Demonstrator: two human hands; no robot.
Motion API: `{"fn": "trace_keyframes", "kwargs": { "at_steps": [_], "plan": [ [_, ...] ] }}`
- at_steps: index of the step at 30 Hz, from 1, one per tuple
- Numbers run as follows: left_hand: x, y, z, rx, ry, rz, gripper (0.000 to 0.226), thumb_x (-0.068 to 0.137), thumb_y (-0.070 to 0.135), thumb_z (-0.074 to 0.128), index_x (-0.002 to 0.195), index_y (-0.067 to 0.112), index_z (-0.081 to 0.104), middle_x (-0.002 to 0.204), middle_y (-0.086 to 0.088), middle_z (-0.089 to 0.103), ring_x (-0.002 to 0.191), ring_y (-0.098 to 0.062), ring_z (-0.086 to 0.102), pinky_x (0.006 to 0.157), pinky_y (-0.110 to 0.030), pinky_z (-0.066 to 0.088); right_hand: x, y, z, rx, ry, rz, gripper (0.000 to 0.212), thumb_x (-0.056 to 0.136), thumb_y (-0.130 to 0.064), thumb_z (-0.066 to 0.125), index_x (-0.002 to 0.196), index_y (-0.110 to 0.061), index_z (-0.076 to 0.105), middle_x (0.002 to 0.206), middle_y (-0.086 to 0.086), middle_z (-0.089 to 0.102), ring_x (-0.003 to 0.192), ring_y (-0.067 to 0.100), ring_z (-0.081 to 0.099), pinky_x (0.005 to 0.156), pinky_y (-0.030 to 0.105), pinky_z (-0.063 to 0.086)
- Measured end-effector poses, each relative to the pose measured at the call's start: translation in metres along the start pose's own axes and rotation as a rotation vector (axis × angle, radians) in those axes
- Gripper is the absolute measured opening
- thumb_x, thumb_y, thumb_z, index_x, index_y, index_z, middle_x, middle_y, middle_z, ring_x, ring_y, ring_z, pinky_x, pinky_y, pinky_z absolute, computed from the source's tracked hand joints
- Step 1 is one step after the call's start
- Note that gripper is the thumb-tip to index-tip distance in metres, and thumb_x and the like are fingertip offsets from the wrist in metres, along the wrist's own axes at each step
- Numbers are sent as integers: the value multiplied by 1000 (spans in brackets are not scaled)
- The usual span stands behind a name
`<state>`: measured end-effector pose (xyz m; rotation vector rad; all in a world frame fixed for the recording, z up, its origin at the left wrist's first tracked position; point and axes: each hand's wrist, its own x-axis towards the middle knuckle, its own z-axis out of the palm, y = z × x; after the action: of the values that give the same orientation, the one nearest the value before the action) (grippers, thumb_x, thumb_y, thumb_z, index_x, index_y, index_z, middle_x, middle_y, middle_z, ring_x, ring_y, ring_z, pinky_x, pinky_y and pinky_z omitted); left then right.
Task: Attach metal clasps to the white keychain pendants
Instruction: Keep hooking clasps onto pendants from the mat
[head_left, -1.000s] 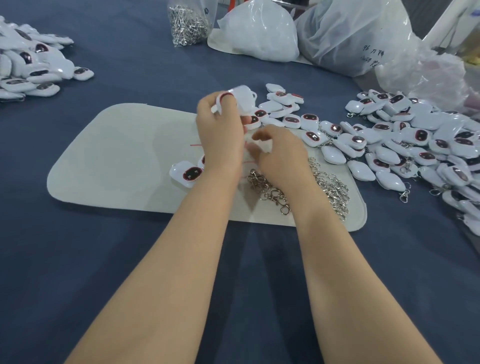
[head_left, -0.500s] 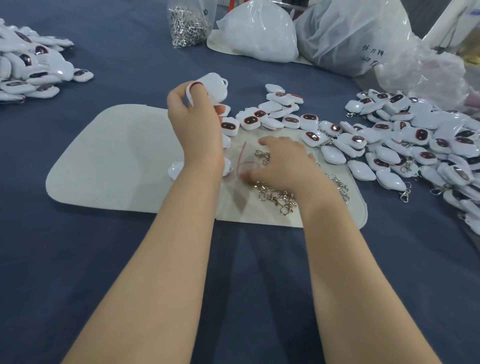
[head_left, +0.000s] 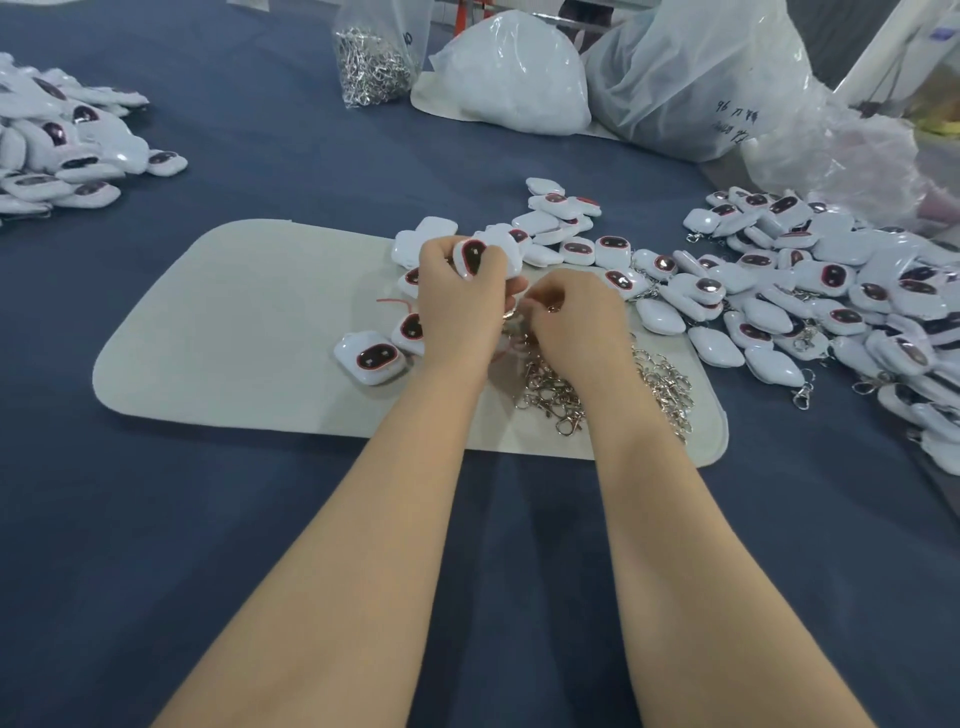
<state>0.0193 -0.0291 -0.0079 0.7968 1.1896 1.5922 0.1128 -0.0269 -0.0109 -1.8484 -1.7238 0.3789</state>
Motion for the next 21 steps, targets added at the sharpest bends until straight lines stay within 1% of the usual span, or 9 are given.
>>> {"fn": "trace_keyframes", "kwargs": {
  "at_steps": [3, 6, 7, 10, 11, 12, 14, 17, 21],
  "plan": [
    [-1, -11, -2, 247, -46, 168, 22, 91, 11, 50, 108, 24, 44, 83, 11, 57, 79, -17, 70, 83, -39, 55, 1, 3, 2, 214, 172, 12, 9, 89, -21, 59, 90, -20, 67, 93, -3, 67, 85, 10, 57, 76, 19, 40],
    [-3, -12, -3, 337, -85, 246, 32, 93, 10, 47, 121, 24, 45, 91, 15, 52, 82, -17, 70, 87, -43, 53, 2, 2, 2, 453, 271, 39, 8, 89, -18, 60, 84, -22, 64, 84, -4, 67, 71, -1, 56, 69, 7, 41],
    [-3, -12, -3, 334, -83, 248, 29, 93, 10, 47, 118, 25, 47, 91, 14, 53, 80, -16, 70, 87, -44, 53, 2, 2, 2, 538, 278, 47, 10, 89, -16, 59, 83, -22, 62, 82, -4, 67, 71, 0, 59, 74, 9, 45],
    [1, -12, -3, 299, -90, 206, 20, 90, 11, 51, 104, 25, 47, 90, 6, 56, 87, -26, 69, 87, -48, 52, 2, 0, 2, 691, 250, 36, 18, 91, -12, 58, 80, -26, 60, 78, -6, 66, 79, 14, 65, 85, 35, 54],
    [2, -13, -3, 289, -90, 192, 19, 89, 13, 54, 102, 24, 46, 91, 7, 55, 90, -24, 68, 88, -45, 52, 3, 0, 3, 687, 246, 15, 20, 91, -12, 57, 80, -28, 60, 79, -8, 66, 81, 14, 65, 86, 38, 54],
    [3, -15, -3, 293, -80, 188, 19, 88, 14, 57, 101, 22, 45, 89, 10, 53, 91, -14, 66, 88, -36, 52, 3, 0, 3, 679, 247, -5, 20, 91, -12, 57, 80, -29, 60, 81, -9, 66, 83, 12, 64, 87, 38, 53],
    [5, -16, -2, 331, -39, 211, 22, 87, 17, 62, 99, 19, 44, 85, 16, 47, 79, 12, 55, 74, -4, 43, 4, -1, 4, 691, 253, -26, 21, 92, -10, 56, 82, -28, 60, 84, -6, 67, 84, 9, 64, 87, 36, 53],
    [5, -18, -1, 350, -17, 208, 23, 88, 17, 61, 101, 18, 42, 83, 17, 45, 74, 6, 50, 64, -1, 37, 4, 0, 6, 717, 245, -23, 23, 93, -8, 52, 84, -27, 61, 85, -1, 69, 82, 11, 65, 84, 34, 53],
    [3, -15, 0, 410, -62, 299, 23, 93, 8, 49, 113, 18, 54, 100, 15, 55, 81, 6, 53, 75, 0, 38, 4, -1, 8, 629, 233, -50, 23, 93, -6, 50, 91, -24, 65, 85, -9, 65, 81, 10, 60, 86, 33, 51]
  ]
}}
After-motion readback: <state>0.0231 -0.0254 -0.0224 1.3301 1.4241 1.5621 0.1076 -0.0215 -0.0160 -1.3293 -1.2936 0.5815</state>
